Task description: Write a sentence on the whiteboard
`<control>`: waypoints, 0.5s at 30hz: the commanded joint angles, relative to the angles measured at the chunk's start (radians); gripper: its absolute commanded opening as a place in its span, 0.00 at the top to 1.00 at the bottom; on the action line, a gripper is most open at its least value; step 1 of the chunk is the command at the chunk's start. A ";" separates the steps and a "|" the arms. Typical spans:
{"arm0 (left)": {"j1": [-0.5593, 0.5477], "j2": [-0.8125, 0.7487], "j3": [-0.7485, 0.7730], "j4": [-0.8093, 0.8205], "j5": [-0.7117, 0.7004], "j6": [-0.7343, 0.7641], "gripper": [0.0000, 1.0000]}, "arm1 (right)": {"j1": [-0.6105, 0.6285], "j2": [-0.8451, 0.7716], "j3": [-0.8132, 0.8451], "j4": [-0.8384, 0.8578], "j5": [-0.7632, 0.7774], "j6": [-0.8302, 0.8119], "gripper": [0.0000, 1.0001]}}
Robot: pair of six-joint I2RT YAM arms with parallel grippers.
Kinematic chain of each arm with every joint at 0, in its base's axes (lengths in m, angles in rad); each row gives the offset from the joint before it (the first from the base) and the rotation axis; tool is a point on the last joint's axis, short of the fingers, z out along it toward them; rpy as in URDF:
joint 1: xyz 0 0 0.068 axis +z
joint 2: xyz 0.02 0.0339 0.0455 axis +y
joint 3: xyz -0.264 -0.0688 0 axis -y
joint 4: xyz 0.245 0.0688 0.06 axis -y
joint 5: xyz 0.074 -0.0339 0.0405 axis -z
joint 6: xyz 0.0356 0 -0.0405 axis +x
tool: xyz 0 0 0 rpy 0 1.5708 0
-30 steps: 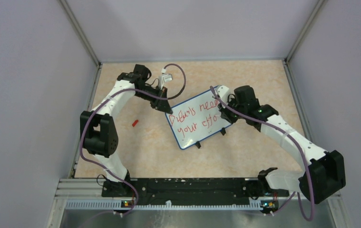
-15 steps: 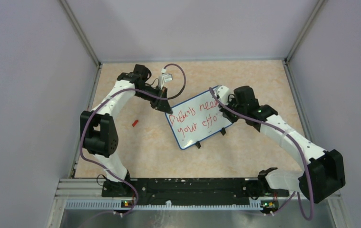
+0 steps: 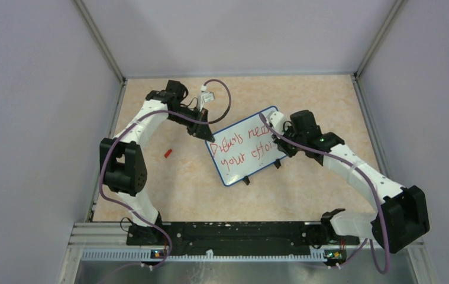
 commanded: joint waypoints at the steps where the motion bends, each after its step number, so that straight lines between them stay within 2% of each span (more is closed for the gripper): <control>1: -0.001 0.018 0.010 0.038 -0.023 0.022 1.00 | -0.003 -0.002 0.032 0.032 -0.020 0.018 1.00; 15: -0.001 0.015 0.010 0.031 -0.027 0.026 1.00 | -0.037 0.011 0.090 0.069 0.041 0.046 1.00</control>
